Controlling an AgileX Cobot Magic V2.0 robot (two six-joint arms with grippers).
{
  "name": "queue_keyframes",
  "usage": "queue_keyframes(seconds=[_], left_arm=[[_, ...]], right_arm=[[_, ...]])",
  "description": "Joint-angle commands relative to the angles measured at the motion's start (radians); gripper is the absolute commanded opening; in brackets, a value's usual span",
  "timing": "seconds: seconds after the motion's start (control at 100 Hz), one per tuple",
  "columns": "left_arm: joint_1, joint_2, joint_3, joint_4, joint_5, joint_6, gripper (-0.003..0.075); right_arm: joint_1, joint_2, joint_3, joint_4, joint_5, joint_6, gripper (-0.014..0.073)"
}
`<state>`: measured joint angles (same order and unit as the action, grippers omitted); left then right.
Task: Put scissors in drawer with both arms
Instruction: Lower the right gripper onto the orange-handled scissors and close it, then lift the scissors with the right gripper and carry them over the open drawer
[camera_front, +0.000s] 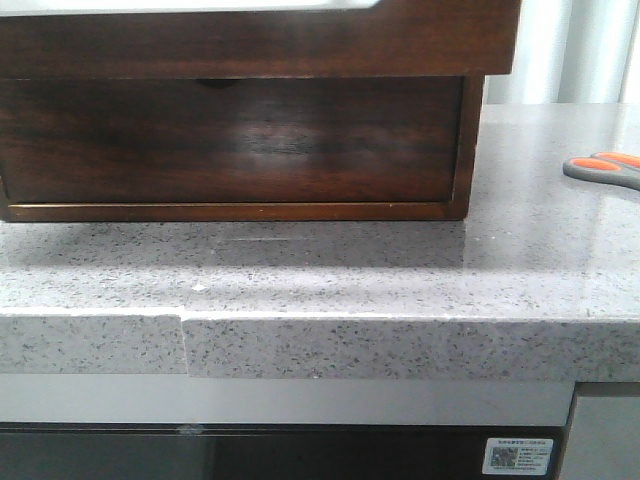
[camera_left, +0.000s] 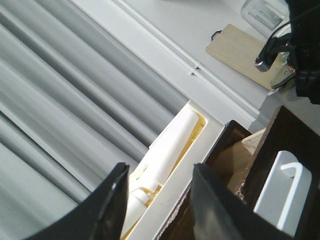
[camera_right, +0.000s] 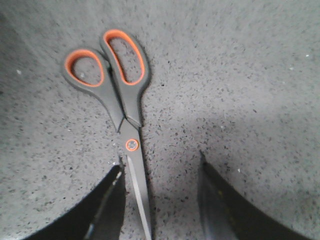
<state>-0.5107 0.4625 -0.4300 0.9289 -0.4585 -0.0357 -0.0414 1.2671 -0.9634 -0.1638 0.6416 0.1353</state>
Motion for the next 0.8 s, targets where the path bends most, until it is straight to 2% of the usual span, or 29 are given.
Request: queue_keyframes(seconds=[0.0,0.21,0.39,0.79], left_arm=[[-0.007,-0.008,-0.027,-0.046,-0.008,-0.014,0.0279],[-0.007,-0.010,-0.027,-0.046,0.005,-0.014,0.0278],[-0.007,-0.010,-0.027,-0.046,0.014,-0.014,0.0278],[-0.007,-0.010,-0.027,-0.046,0.032,-0.014,0.0278]], right_arm=[[0.021,0.086,-0.148,-0.019,0.078,-0.050,0.0293],[0.065,0.290,-0.367,-0.019,0.247,-0.088,0.0293],[0.065,0.404,-0.459,-0.019,0.343,-0.088,0.0293],[0.065,0.485,-0.470,-0.017,0.332,-0.091,0.0293]])
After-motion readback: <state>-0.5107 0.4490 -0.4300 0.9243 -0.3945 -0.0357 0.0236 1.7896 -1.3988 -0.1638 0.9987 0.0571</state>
